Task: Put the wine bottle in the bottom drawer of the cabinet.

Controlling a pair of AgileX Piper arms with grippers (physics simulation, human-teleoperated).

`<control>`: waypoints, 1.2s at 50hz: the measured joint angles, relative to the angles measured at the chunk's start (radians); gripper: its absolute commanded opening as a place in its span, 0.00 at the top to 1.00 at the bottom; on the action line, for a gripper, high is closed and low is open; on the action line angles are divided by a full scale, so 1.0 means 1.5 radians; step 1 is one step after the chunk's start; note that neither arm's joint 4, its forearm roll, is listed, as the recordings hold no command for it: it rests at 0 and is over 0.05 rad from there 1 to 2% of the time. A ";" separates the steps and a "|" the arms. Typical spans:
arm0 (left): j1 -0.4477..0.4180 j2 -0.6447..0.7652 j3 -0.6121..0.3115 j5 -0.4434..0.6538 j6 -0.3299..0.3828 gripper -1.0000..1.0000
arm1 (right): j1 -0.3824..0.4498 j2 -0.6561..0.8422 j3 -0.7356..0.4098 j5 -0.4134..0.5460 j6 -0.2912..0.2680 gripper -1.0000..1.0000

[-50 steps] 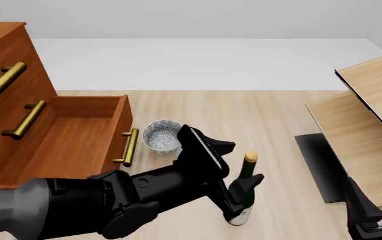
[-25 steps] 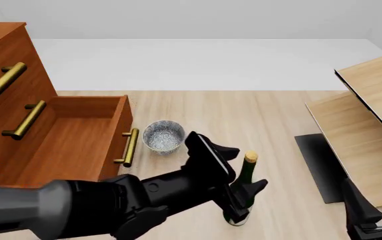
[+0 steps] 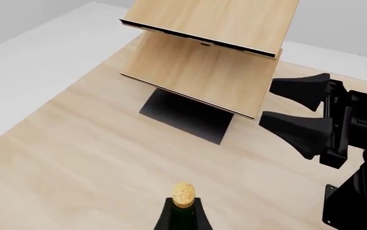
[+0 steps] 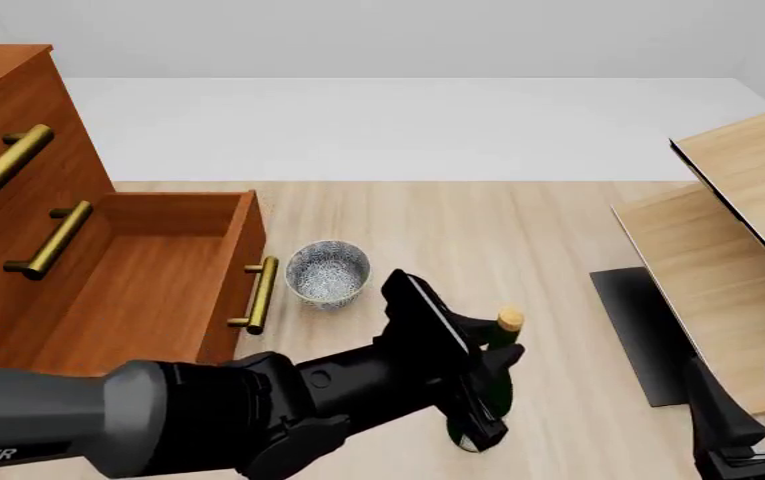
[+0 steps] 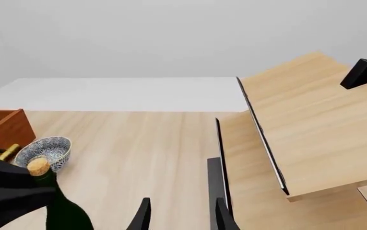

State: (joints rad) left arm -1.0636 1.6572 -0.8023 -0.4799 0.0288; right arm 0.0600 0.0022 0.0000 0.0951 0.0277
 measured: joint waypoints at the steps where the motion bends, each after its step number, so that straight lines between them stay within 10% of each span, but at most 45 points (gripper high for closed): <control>1: 0.000 0.000 0.000 0.000 0.000 1.00 | 0.000 0.000 0.000 0.000 0.000 0.00; 23: 0.006 -0.065 0.019 0.046 0.009 1.00 | 0.001 0.000 0.000 -0.003 -0.002 0.00; 60: 0.117 -0.435 0.033 0.287 0.027 1.00 | 0.016 0.001 0.000 -0.012 -0.007 0.00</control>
State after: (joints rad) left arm -0.8883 1.0045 -0.7532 -0.0499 0.0690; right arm 0.0845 0.0034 -0.0003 0.0770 0.0172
